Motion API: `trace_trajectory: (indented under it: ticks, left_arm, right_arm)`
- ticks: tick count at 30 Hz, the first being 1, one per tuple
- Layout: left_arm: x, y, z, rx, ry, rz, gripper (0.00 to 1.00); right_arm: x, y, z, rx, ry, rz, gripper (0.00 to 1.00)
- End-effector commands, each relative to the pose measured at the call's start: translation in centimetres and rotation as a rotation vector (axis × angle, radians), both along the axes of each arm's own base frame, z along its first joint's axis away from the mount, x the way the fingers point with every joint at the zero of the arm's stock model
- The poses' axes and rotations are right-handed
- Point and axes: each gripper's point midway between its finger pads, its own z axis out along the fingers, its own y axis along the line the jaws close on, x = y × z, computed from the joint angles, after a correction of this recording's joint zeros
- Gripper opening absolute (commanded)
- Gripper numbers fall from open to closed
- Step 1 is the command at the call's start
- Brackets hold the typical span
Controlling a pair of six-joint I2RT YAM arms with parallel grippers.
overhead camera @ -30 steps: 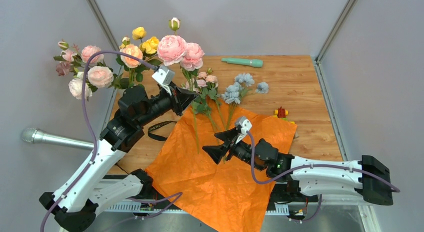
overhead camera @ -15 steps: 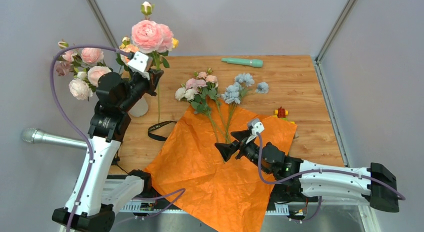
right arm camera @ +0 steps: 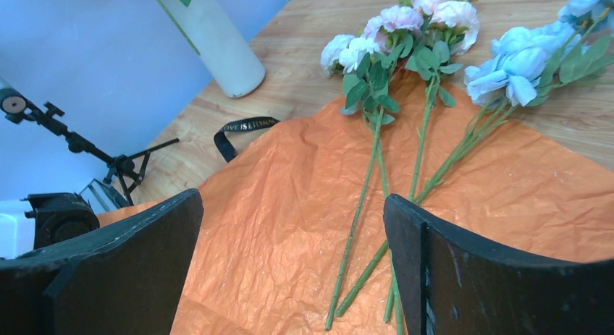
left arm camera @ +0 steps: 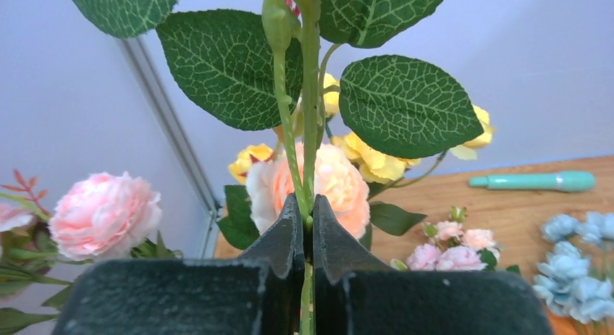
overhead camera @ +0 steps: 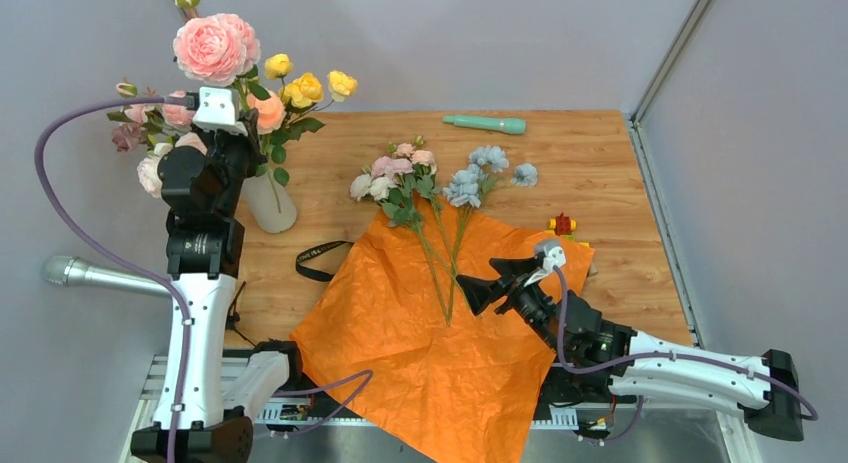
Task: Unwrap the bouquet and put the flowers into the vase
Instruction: Insert the fake flower into the vase.
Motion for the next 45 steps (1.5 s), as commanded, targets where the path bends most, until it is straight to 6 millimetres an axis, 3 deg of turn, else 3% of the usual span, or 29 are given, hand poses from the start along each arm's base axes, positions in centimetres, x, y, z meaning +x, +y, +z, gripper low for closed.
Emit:
trace_trajectory:
  ticks: [1,8,18,23,32,45]
  left_arm:
    - [-0.8,2.4,5.4,0.044,-0.138,0.126,0.00]
    - [-1.3,4.1,8.7,0.064,-0.212,0.228,0.00]
    - [-1.2,3.9,11.8,0.055,-0.266,0.219,0.00]
    - [-1.2,3.9,12.4,0.043,-0.275,0.215,0.00]
    - [-0.4,3.8,9.6,0.012,-0.242,0.203,0.00]
    - [1.7,5.7,2.0,0.001,-0.151,0.245,0.00]
  right_arm:
    - [0.4,-1.7,-0.3,0.008,0.012,-0.057,0.97]
    - [0.2,-2.7,0.2,0.031,0.003,-0.065,0.97]
    - [0.2,-2.7,0.4,0.022,-0.002,-0.062,0.98]
    - [0.2,-2.4,0.4,0.016,0.000,-0.057,0.98]
    - [0.1,-2.2,0.2,0.019,0.007,-0.047,0.98]
    - [-0.3,-2.4,0.3,0.046,0.007,-0.032,0.98]
